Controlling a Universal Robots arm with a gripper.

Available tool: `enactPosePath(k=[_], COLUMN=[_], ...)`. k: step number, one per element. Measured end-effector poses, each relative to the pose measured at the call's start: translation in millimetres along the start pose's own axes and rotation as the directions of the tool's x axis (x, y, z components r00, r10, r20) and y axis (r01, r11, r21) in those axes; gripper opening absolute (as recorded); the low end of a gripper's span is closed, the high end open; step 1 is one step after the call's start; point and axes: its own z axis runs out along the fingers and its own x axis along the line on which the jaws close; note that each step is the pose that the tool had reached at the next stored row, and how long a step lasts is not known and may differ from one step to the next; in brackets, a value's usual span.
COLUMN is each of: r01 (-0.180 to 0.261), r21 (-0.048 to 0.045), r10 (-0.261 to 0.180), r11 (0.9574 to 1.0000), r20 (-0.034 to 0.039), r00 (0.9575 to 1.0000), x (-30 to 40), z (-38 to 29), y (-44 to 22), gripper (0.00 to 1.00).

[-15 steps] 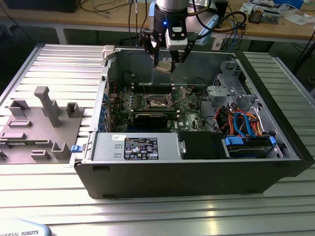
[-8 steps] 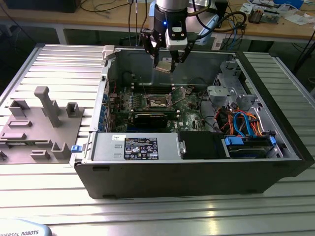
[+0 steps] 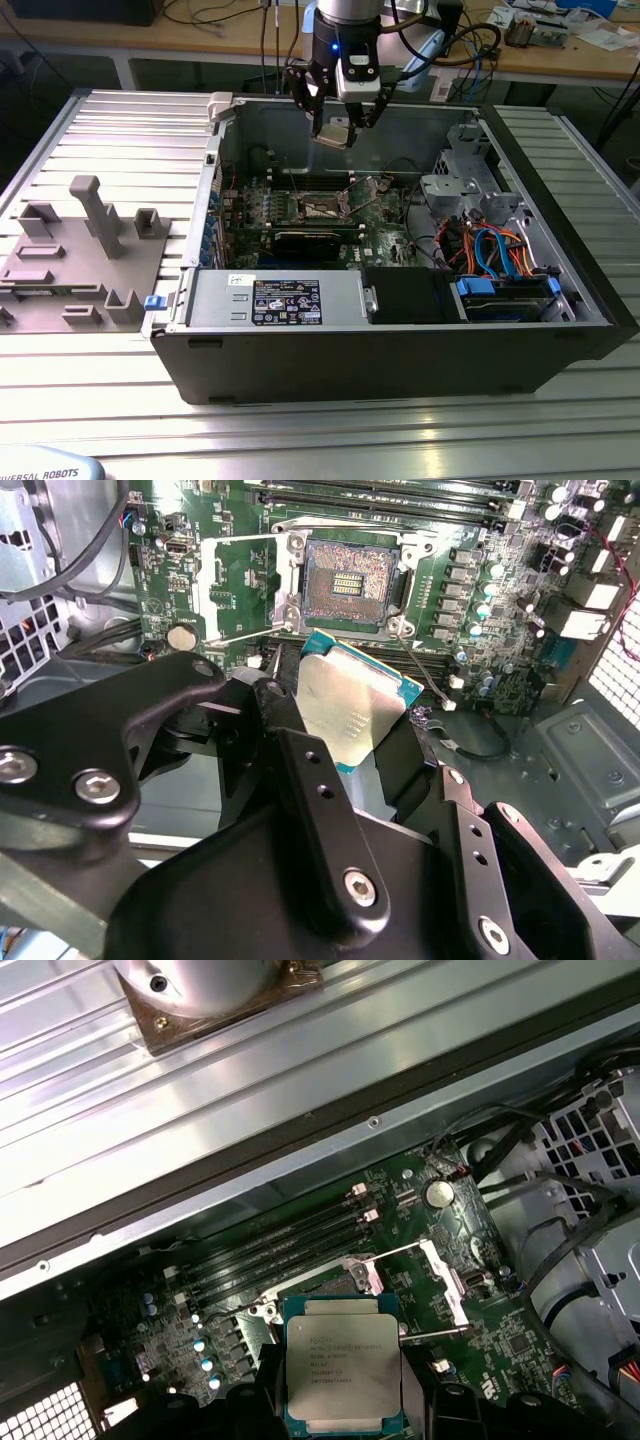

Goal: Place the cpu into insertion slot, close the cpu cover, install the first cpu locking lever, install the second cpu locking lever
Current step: 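Place the cpu into insertion slot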

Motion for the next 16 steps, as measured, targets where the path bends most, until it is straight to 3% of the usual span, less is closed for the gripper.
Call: enactPosePath(k=[16], r01=[-0.008], r21=[-0.0002], r10=[0.008], r11=[1.0], r20=[0.0007], r00=[1.0], x=[0.0], z=[0.2], y=[0.0], gripper=[0.54])
